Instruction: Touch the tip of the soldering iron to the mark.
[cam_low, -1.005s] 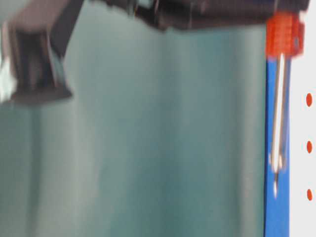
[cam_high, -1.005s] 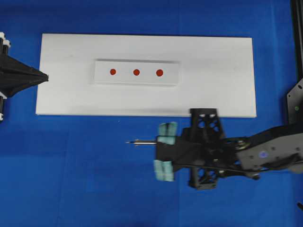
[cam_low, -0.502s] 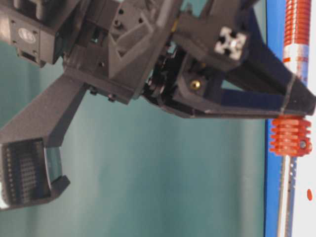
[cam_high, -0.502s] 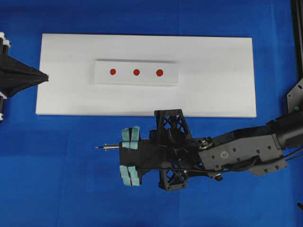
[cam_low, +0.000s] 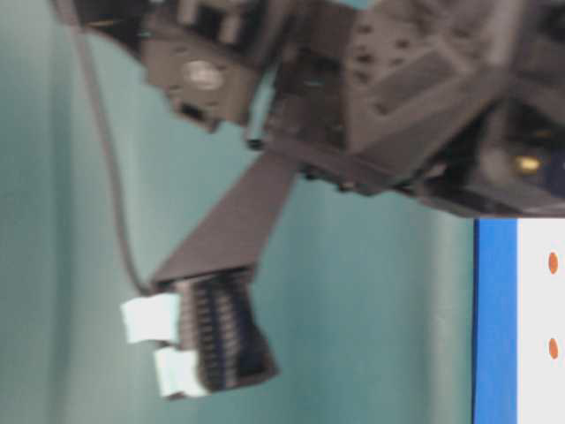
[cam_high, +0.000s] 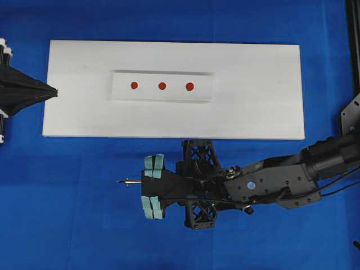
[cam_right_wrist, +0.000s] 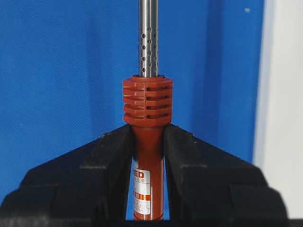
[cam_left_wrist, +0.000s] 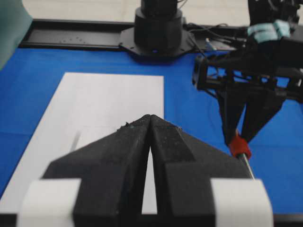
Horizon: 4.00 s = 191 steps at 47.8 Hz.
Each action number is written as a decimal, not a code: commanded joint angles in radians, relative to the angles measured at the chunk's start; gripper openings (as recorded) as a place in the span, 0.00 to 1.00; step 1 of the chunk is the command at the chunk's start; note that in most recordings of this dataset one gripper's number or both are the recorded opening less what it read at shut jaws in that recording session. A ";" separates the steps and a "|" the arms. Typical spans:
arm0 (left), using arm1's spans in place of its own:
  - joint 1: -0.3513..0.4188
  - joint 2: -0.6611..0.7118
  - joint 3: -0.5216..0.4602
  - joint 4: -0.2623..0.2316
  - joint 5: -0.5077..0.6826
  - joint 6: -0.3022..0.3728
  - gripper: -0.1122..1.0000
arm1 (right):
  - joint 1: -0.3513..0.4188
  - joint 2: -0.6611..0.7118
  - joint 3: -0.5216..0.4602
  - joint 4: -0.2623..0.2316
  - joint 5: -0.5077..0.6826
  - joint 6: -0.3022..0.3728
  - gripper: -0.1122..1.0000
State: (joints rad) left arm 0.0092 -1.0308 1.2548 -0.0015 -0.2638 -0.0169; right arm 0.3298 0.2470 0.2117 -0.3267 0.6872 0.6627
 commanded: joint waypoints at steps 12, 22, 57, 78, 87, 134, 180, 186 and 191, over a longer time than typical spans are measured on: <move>-0.002 0.003 -0.011 0.003 -0.021 -0.002 0.10 | -0.005 0.038 0.051 0.002 -0.172 0.052 0.16; -0.002 0.003 -0.011 0.003 -0.023 -0.002 0.10 | -0.009 0.081 0.055 0.002 -0.229 0.060 0.16; -0.002 0.003 -0.011 0.003 -0.021 -0.002 0.10 | -0.017 0.112 0.060 0.020 -0.267 0.061 0.16; -0.002 0.003 -0.011 0.003 -0.021 -0.003 0.10 | -0.017 0.112 0.060 0.021 -0.262 0.061 0.86; -0.002 0.003 -0.011 0.003 -0.021 -0.021 0.10 | -0.017 0.112 0.060 0.021 -0.262 0.060 0.92; -0.002 0.003 -0.012 0.003 -0.021 -0.025 0.10 | 0.012 -0.242 0.043 -0.018 0.104 0.049 0.92; -0.002 0.003 -0.011 0.003 -0.020 -0.025 0.10 | -0.278 -0.256 0.052 -0.044 0.043 -0.156 0.89; -0.002 0.003 -0.012 0.003 -0.020 -0.025 0.10 | -0.278 -0.273 0.063 -0.046 0.048 -0.158 0.89; -0.002 0.003 -0.011 0.003 -0.020 -0.025 0.10 | -0.278 -0.327 0.095 -0.049 0.044 -0.158 0.89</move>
State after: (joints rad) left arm 0.0092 -1.0308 1.2548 0.0000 -0.2777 -0.0414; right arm 0.0552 -0.0153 0.3007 -0.3712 0.7394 0.5062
